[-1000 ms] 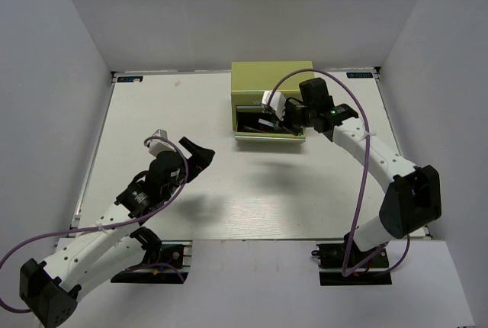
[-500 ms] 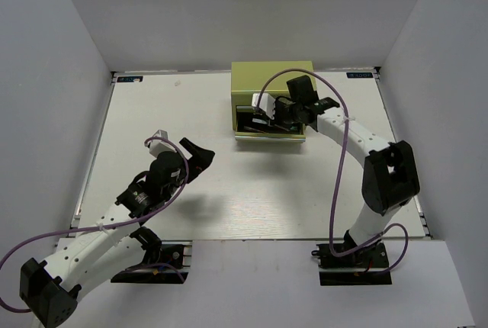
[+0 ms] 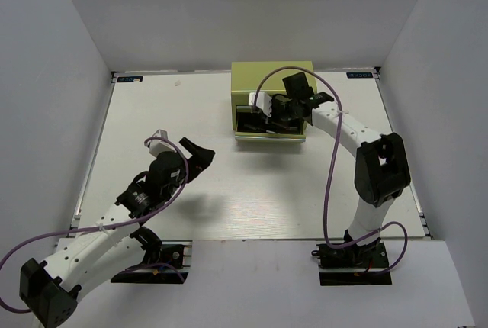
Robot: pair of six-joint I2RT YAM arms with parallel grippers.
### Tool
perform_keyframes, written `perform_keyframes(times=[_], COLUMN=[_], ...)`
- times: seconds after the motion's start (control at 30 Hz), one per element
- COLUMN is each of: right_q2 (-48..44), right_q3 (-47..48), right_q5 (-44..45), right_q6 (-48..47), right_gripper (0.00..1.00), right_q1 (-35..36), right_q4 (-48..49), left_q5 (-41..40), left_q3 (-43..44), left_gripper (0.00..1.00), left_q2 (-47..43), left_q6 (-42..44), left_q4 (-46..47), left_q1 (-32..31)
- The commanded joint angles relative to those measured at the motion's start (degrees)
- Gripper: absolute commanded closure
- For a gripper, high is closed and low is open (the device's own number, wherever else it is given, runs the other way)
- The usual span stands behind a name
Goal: Sort the stationery into containers
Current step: Place the pen in the drawer, then close the drawer at the center of the board.
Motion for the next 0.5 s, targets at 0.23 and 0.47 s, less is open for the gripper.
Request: perform_keyframes(times=[0.23,0.47], right_q2=[2.18,3.85], right_q3=[4.65,-1.32], right_q5=[-13.16,-1.3], right_q6=[-16.03,-7.24], right_gripper=[1.0,1.0], right_q1=[1.08,2.83], right_q4=[-24.72,-7.71], left_q5=[1.19,1.19], left_q3=[0.35,0.35], left_gripper=[0.01,0.01], left_q2=[2.96,3.49], left_q6=[1.81,1.81], left_q4=[3.72,3.72], left_q1=[0.2,0.2])
